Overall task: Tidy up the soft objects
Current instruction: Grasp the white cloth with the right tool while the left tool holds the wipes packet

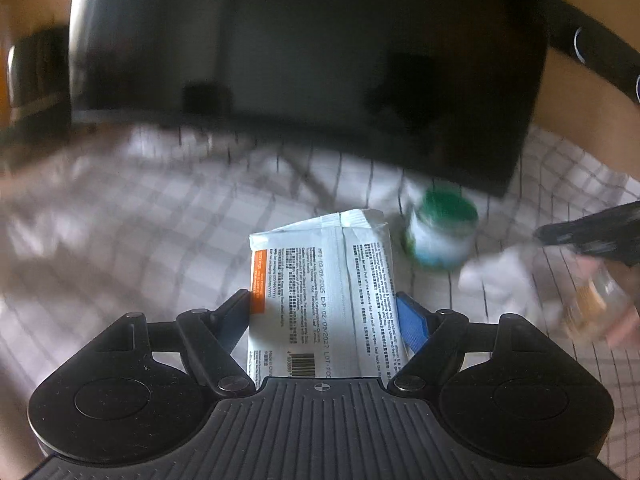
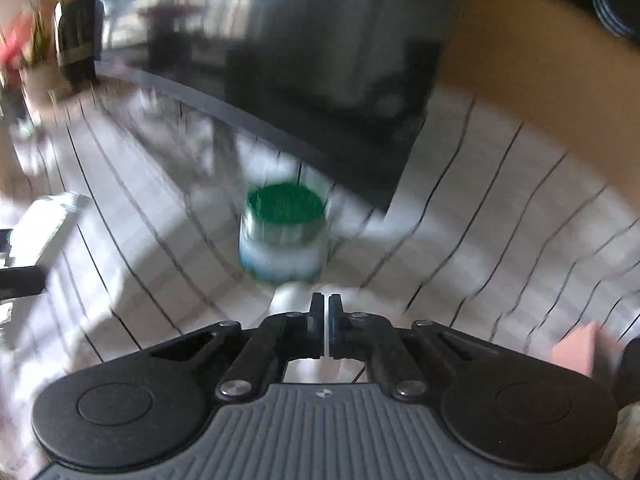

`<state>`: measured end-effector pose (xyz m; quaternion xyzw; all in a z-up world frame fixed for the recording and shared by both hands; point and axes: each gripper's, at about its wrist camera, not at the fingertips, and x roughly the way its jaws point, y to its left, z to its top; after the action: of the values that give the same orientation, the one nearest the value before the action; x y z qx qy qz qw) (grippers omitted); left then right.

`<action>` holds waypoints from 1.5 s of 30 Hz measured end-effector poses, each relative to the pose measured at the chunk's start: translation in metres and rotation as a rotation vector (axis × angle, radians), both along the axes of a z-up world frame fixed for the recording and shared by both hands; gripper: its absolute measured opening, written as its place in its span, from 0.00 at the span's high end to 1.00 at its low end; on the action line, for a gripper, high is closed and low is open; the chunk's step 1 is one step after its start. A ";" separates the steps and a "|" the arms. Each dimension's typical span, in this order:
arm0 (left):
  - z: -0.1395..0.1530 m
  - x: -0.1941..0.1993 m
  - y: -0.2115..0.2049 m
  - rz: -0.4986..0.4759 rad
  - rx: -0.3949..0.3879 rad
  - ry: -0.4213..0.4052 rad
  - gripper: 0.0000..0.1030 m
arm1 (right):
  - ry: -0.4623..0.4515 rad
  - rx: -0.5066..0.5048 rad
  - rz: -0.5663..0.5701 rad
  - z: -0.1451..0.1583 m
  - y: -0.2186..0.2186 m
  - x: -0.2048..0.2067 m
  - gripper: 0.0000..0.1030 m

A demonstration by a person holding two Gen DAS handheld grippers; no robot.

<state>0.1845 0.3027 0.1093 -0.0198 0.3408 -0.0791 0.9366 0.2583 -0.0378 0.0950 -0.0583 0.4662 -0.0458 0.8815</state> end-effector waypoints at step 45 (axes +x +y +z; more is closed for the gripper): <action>0.011 0.040 -0.046 -0.026 -0.049 0.019 0.21 | 0.063 0.143 -0.023 0.018 -0.032 -0.010 0.90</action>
<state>0.2244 0.2565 0.1206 -0.0391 0.3478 -0.0992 0.9315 0.2483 -0.0694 0.1129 0.0090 0.4963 -0.0207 0.8679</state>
